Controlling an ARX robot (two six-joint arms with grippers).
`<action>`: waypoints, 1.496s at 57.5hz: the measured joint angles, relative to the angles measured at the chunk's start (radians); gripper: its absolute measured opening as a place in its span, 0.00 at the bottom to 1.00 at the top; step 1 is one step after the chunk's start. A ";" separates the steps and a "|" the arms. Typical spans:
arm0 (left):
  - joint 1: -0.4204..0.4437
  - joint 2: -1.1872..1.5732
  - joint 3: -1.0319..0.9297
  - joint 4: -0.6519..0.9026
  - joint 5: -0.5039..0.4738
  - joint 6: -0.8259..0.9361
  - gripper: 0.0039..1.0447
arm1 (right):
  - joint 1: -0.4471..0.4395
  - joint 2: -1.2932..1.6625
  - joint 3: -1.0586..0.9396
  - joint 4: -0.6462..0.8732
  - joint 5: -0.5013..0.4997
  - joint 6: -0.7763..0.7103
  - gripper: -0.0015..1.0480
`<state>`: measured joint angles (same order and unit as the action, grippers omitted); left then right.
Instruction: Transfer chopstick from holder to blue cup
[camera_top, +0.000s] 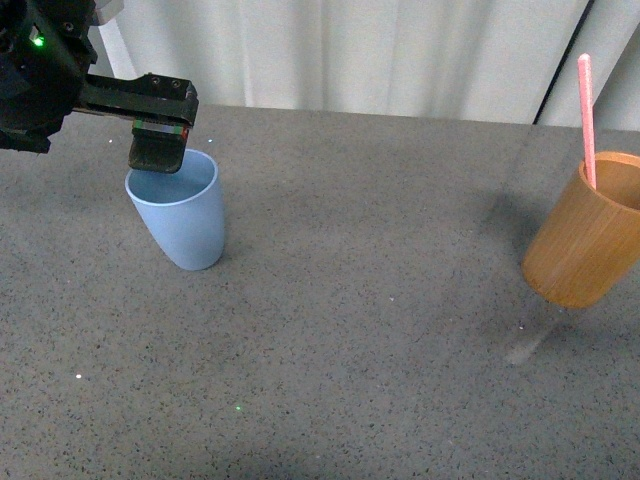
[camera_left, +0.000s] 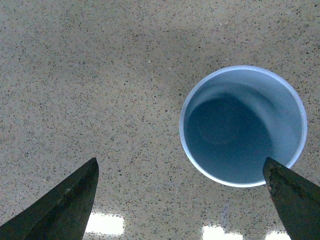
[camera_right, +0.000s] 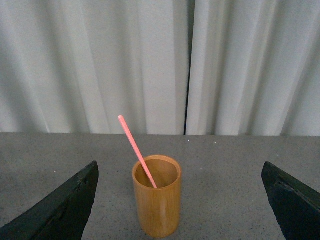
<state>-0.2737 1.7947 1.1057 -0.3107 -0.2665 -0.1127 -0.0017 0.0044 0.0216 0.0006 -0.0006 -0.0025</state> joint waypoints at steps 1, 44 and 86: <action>0.000 0.006 0.002 0.000 0.000 -0.003 0.94 | 0.000 0.000 0.000 0.000 0.000 0.000 0.90; -0.014 0.232 0.138 0.026 -0.090 -0.028 0.94 | 0.000 0.000 0.000 0.000 0.000 0.000 0.90; -0.018 0.261 0.185 -0.098 -0.034 -0.026 0.09 | 0.000 0.000 0.000 0.000 0.000 0.000 0.90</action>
<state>-0.2916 2.0552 1.2903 -0.4084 -0.3004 -0.1390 -0.0017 0.0044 0.0216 0.0006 -0.0006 -0.0025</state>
